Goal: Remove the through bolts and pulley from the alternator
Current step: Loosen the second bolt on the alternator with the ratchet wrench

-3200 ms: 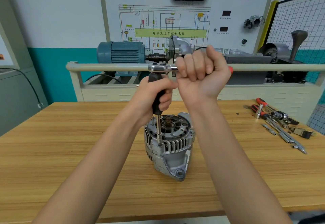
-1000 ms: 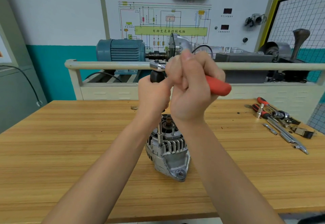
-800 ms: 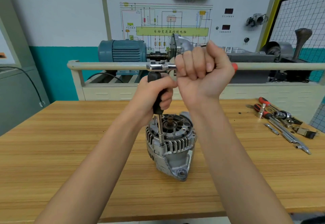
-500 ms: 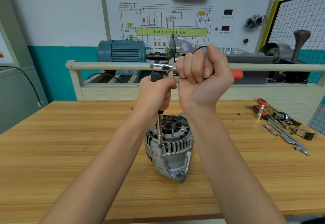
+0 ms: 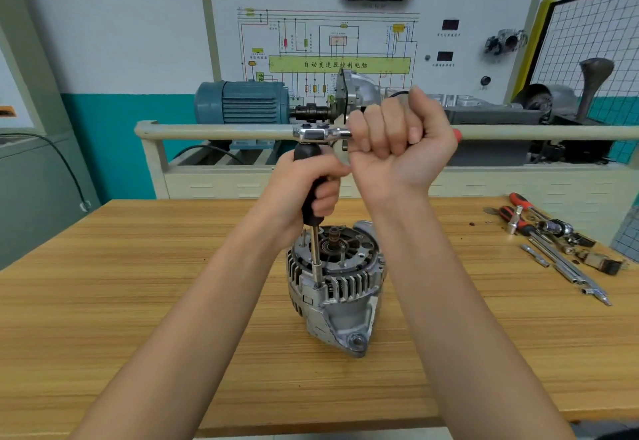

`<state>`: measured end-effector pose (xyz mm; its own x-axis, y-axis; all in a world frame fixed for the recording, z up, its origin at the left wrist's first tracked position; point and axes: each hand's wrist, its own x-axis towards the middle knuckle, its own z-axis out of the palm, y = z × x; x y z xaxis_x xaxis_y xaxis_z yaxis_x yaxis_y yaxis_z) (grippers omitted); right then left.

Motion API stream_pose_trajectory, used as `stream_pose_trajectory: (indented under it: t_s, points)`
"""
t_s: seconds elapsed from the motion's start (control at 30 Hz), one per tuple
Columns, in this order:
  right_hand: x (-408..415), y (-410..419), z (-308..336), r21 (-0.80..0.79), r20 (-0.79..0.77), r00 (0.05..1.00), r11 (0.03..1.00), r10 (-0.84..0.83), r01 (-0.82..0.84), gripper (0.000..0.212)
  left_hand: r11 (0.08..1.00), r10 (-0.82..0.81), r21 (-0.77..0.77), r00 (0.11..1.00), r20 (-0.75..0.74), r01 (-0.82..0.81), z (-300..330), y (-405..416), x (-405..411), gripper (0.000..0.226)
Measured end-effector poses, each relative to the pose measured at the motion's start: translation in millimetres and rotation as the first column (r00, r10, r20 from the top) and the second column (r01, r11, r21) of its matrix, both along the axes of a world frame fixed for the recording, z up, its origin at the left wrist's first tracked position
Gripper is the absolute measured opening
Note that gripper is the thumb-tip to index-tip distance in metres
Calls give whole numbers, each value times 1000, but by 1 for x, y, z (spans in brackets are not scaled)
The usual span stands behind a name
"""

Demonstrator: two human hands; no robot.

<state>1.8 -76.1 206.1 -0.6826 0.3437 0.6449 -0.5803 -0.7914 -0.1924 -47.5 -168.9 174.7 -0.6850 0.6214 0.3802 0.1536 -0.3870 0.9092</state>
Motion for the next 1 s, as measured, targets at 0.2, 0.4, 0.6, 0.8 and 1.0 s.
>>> stream_pose_trajectory:
  t_s: [0.2,0.4,0.6,0.8,1.0]
  points:
    - [-2,7,-3,-97,2,998,993,63,-63,47,998,28,-57,999,-43,-30,0,4,4,47]
    - [1,-22,-5,151,-178,918,912,-354,381,49,897,441,28,897,20,-441,0,18,8,44]
    - [5,-44,-18,177,-329,690,676,-644,715,39,866,499,87,861,-93,-493,-4,16,12,21]
    - [3,-9,-1,69,-45,997,996,-61,64,51,996,68,63,998,5,-68,-3,-4,2,34]
    - [3,1,-3,-59,3,1000,998,29,-29,48,998,-69,-4,997,-46,69,-3,0,0,38]
